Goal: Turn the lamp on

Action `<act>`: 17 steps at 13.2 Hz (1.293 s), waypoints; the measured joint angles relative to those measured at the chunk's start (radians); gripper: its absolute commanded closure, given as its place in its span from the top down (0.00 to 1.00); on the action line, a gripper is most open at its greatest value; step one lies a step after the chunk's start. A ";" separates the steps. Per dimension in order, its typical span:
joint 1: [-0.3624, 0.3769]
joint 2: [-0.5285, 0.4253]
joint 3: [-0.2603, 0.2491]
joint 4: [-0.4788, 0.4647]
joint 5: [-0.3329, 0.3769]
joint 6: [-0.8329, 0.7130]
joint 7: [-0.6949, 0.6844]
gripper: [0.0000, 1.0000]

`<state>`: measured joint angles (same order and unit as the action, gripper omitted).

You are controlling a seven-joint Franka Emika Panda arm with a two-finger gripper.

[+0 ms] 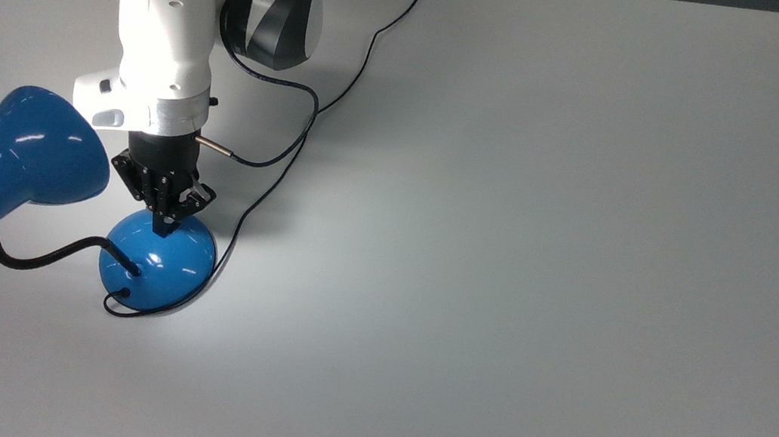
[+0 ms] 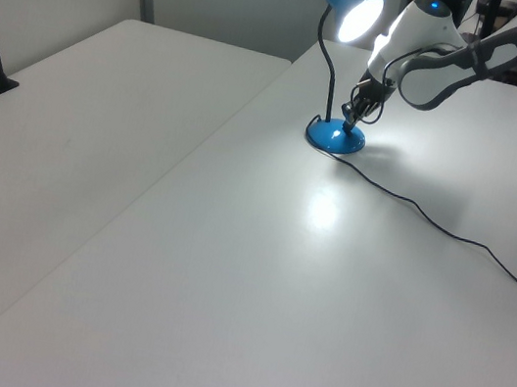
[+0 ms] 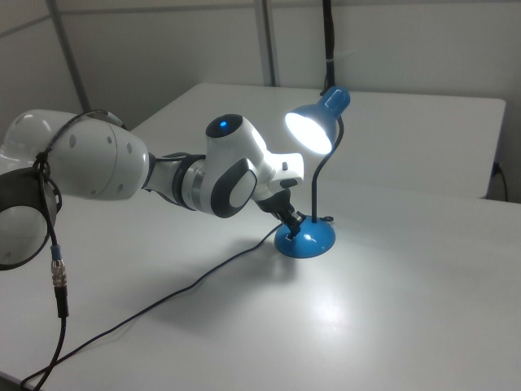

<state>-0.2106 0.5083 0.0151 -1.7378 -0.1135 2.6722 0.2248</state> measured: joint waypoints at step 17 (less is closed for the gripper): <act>0.087 -0.370 0.158 0.016 -0.036 -0.753 -0.139 0.09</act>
<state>-0.1236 0.1388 0.1729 -1.7213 -0.1496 1.9193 0.0856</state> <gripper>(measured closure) 0.996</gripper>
